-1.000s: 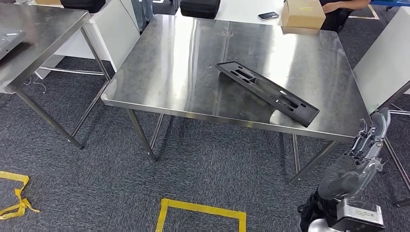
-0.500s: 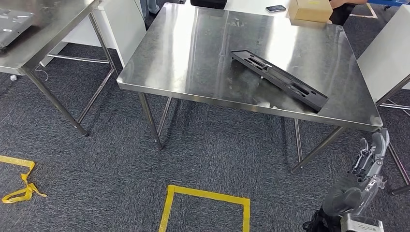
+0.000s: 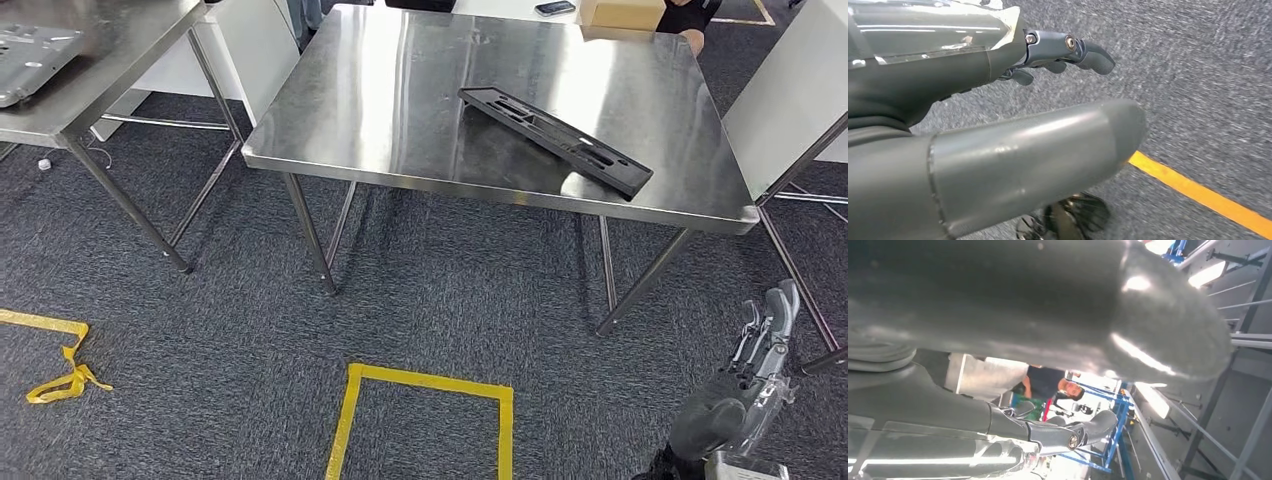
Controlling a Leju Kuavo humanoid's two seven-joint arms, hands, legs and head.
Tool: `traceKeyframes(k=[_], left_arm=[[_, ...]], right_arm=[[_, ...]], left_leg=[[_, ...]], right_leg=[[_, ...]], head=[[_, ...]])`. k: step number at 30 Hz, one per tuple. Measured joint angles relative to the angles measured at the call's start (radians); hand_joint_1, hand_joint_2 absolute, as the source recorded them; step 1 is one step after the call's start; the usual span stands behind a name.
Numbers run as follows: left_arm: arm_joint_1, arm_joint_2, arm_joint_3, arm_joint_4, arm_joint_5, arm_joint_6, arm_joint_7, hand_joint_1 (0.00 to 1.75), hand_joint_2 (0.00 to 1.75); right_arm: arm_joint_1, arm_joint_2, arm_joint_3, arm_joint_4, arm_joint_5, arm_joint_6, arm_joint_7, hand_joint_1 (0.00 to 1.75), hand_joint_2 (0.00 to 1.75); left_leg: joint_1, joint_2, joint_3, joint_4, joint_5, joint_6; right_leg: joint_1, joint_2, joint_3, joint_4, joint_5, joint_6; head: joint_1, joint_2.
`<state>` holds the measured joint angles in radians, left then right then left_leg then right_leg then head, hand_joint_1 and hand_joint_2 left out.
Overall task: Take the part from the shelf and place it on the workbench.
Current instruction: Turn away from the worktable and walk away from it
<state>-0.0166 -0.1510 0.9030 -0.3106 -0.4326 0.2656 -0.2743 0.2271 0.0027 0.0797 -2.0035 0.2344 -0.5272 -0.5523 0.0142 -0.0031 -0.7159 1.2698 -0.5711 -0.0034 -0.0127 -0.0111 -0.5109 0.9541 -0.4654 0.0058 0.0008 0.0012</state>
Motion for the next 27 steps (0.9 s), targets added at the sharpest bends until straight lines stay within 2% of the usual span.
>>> traceKeyframes(k=[1, 2, 3, 4, 5, 6, 7, 9, 10, 11, 12, 13, 14, 15, 16, 17, 18, 19, 20, 21, 22, 23, 24, 25, 26, 27], left_arm=[[0.0, 0.001, 0.0, 0.001, -0.001, 0.0, 0.0, 0.0, 0.0], [-0.001, 0.002, 0.0, 0.002, -0.003, -0.001, 0.0, 0.0, 0.0], [-0.001, 0.003, 0.0, 0.003, -0.005, -0.001, -0.001, 0.0, 0.0], [-0.003, 0.004, 0.0, 0.004, -0.007, -0.002, -0.003, 0.0, 0.0], [-0.004, 0.005, 0.0, 0.004, -0.008, -0.004, -0.005, 0.0, 0.0], [-0.005, 0.005, 0.0, 0.005, -0.01, -0.006, -0.008, 0.0, 0.0], [-0.006, 0.006, 0.0, 0.006, -0.011, -0.008, -0.011, 0.0, 0.0], [-0.005, 0.009, 0.0, 0.009, -0.013, -0.011, -0.015, 0.0, 0.0], [-0.004, 0.01, 0.0, 0.011, -0.014, -0.012, -0.015, 0.0, 0.0], [-0.004, 0.011, 0.0, 0.012, -0.015, -0.013, -0.016, 0.0, 0.0], [-0.004, 0.012, 0.0, 0.013, -0.016, -0.014, -0.016, 0.0, 0.0], [-0.005, 0.013, 0.0, 0.013, -0.017, -0.014, -0.016, 0.0, 0.0], [-0.004, 0.014, 0.0, 0.014, -0.018, -0.015, -0.016, 0.0, 0.0], [-0.004, 0.014, 0.0, 0.015, -0.019, -0.015, -0.016, 0.0, 0.0], [-0.004, 0.014, 0.0, 0.017, -0.019, -0.015, -0.016, 0.0, 0.0], [-0.004, 0.014, 0.0, 0.018, -0.019, -0.015, -0.016, 0.0, 0.0], [-0.004, 0.014, 0.0, 0.019, -0.019, -0.015, -0.016, 0.0, 0.0], [-0.004, 0.014, 0.0, 0.02, -0.02, -0.015, -0.016, 0.0, 0.0], [-0.005, 0.014, 0.0, 0.02, -0.02, -0.015, -0.017, 0.0, 0.0], [-0.005, 0.015, 0.0, 0.02, -0.02, -0.015, -0.017, 0.0, 0.0], [-0.005, 0.015, 0.0, 0.02, -0.021, -0.015, -0.017, 0.0, 0.0], [-0.004, 0.015, 0.0, 0.02, -0.021, -0.015, -0.017, 0.0, 0.0], [-0.004, 0.016, 0.0, 0.021, -0.022, -0.015, -0.017, 0.0, 0.0], [-0.003, 0.017, 0.0, 0.022, -0.022, -0.015, -0.017, 0.0, 0.0], [-0.002, 0.018, 0.001, 0.022, -0.023, -0.015, -0.017, 0.0, 0.0], [-0.002, 0.018, 0.001, 0.023, -0.024, -0.015, -0.017, 0.0, 0.0]], right_arm=[[0.003, -0.001, 0.0, 0.0, -0.002, 0.0, 0.0, 0.0, 0.0], [0.007, -0.003, 0.0, 0.001, -0.005, -0.002, -0.001, 0.0, 0.0], [0.012, -0.004, 0.0, 0.001, -0.009, -0.004, -0.002, 0.0, 0.0], [0.018, -0.006, 0.0, 0.001, -0.013, -0.006, -0.003, 0.0, 0.0], [0.024, -0.008, 0.0, 0.0, -0.016, -0.009, -0.005, 0.0, 0.0], [0.03, -0.011, -0.001, -0.002, -0.018, -0.012, -0.008, 0.0, 0.0], [0.037, -0.013, -0.001, -0.003, -0.019, -0.015, -0.009, 0.0, 0.0], [0.054, -0.016, -0.001, -0.007, -0.02, -0.023, -0.011, 0.0, 0.0], [0.064, -0.018, -0.001, -0.009, -0.02, -0.026, -0.011, 0.0, 0.0], [0.072, -0.02, -0.001, -0.011, -0.02, -0.029, -0.011, 0.0, 0.0], [0.079, -0.023, -0.001, -0.013, -0.02, -0.033, -0.011, 0.0, 0.0], [0.084, -0.026, -0.002, -0.015, -0.019, -0.036, -0.011, 0.0, 0.0], [0.089, -0.028, -0.002, -0.017, -0.019, -0.039, -0.011, 0.0, 0.0], [0.093, -0.03, -0.002, -0.018, -0.019, -0.041, -0.011, 0.0, 0.0], [0.098, -0.031, -0.002, -0.018, -0.019, -0.042, -0.011, 0.0, 0.0], [0.102, -0.032, -0.002, -0.019, -0.019, -0.043, -0.011, 0.0, 0.0], [0.105, -0.034, -0.002, -0.021, -0.019, -0.043, -0.011, 0.0, 0.0], [0.107, -0.035, -0.002, -0.024, -0.019, -0.043, -0.011, 0.0, 0.0], [0.107, -0.036, -0.002, -0.027, -0.019, -0.043, -0.011, 0.0, 0.0], [0.108, -0.036, -0.002, -0.03, -0.019, -0.043, -0.011, 0.0, 0.0], [0.109, -0.037, -0.002, -0.032, -0.019, -0.043, -0.011, 0.0, 0.0], [0.111, -0.037, -0.002, -0.034, -0.019, -0.044, -0.011, 0.0, 0.0], [0.112, -0.037, -0.003, -0.035, -0.019, -0.044, -0.011, 0.0, 0.0], [0.114, -0.038, -0.003, -0.036, -0.019, -0.044, -0.011, 0.0, 0.0], [0.115, -0.038, -0.003, -0.036, -0.019, -0.044, -0.011, 0.0, 0.0], [0.116, -0.038, -0.003, -0.036, -0.019, -0.045, -0.01, 0.0, 0.0]], left_leg=[[0.004, 0.0, 0.014, 0.013, 0.016, -0.005], [0.009, 0.0, 0.045, -0.006, 0.043, -0.01], [0.015, 0.0, 0.091, -0.056, 0.065, -0.014], [0.018, -0.001, 0.145, -0.123, 0.069, -0.018], [0.018, -0.003, 0.188, -0.185, 0.059, -0.018], [0.016, -0.005, 0.215, -0.229, 0.043, -0.015], [0.011, -0.007, 0.226, -0.251, 0.031, -0.009], [0.006, -0.004, 0.214, -0.259, 0.04, 0.013], [0.005, -0.002, 0.204, -0.261, 0.049, 0.026], [0.005, 0.002, 0.192, -0.264, 0.06, 0.038], [0.005, 0.005, 0.179, -0.264, 0.071, 0.046], [0.004, 0.007, 0.163, -0.264, 0.083, 0.051], [0.002, 0.009, 0.149, -0.264, 0.096, 0.052], [0.001, 0.011, 0.133, -0.263, 0.109, 0.053], [0.0, 0.013, 0.117, -0.262, 0.123, 0.051], [0.0, 0.014, 0.101, -0.262, 0.137, 0.049], [0.0, 0.015, 0.085, -0.261, 0.15, 0.046], [-0.001, 0.015, 0.073, -0.261, 0.162, 0.042], [-0.002, 0.015, 0.064, -0.26, 0.174, 0.037], [-0.003, 0.015, 0.061, -0.262, 0.187, 0.031], [-0.004, 0.015, 0.06, -0.265, 0.198, 0.025], [-0.004, 0.015, 0.06, -0.269, 0.21, 0.02], [-0.002, 0.015, 0.059, -0.272, 0.217, 0.014], [0.001, 0.013, 0.054, -0.267, 0.205, 0.008], [0.002, 0.012, 0.047, -0.248, 0.174, 0.004], [0.004, 0.01, 0.035, -0.206, 0.122, 0.0]], right_leg=[[-0.001, 0.0, -0.015, 0.007, 0.007, 0.003], [-0.003, 0.0, -0.031, 0.015, 0.014, 0.008], [-0.005, 0.0, -0.046, 0.025, 0.019, 0.013], [-0.005, 0.0, -0.061, 0.036, 0.023, 0.018], [-0.004, 0.0, -0.072, 0.045, 0.027, 0.024], [-0.002, -0.001, -0.079, 0.052, 0.032, 0.032], [-0.001, -0.002, -0.083, 0.054, 0.038, 0.04], [-0.003, -0.002, -0.088, 0.056, 0.046, 0.058], [-0.004, 0.0, -0.095, 0.067, 0.032, 0.059], [-0.005, 0.001, -0.108, 0.095, 0.003, 0.054], [-0.006, 0.003, -0.125, 0.144, -0.043, 0.046], [-0.005, 0.004, -0.142, 0.204, -0.092, 0.038], [-0.005, 0.005, -0.155, 0.269, -0.128, 0.037], [-0.005, 0.006, -0.158, 0.322, -0.147, 0.042], [-0.005, 0.007, -0.148, 0.347, -0.14, 0.053], [-0.006, 0.007, -0.122, 0.341, -0.116, 0.066], [-0.006, 0.007, -0.078, 0.296, -0.089, 0.076], [-0.006, 0.007, -0.017, 0.219, -0.075, 0.079], [-0.004, 0.008, 0.049, 0.125, -0.08, 0.074], [0.0, 0.01, 0.098, 0.049, -0.093, 0.065], [0.004, 0.011, 0.128, -0.002, -0.108, 0.056], [0.009, 0.011, 0.135, -0.022, -0.114, 0.048], [0.005, 0.011, 0.125, -0.019, -0.107, 0.04], [0.002, 0.009, 0.115, -0.018, -0.097, 0.03], [-0.001, 0.007, 0.104, -0.016, -0.086, 0.018], [-0.004, 0.005, 0.092, -0.016, -0.074, 0.008]], head=[[-0.001, 0.0], [-0.001, 0.0], [-0.001, 0.0], [-0.002, 0.0], [-0.001, 0.0], [-0.001, 0.0], [0.0, 0.0], [0.001, 0.0], [0.001, 0.0], [0.003, 0.0], [0.005, 0.0], [0.007, 0.0], [0.009, 0.0], [0.009, 0.0], [0.009, 0.0], [0.009, 0.0], [0.009, 0.0], [0.009, 0.0], [0.009, 0.0], [0.008, 0.0], [0.008, 0.0], [0.007, 0.0], [0.007, 0.0], [0.007, 0.0], [0.005, 0.0], [0.003, 0.0]])
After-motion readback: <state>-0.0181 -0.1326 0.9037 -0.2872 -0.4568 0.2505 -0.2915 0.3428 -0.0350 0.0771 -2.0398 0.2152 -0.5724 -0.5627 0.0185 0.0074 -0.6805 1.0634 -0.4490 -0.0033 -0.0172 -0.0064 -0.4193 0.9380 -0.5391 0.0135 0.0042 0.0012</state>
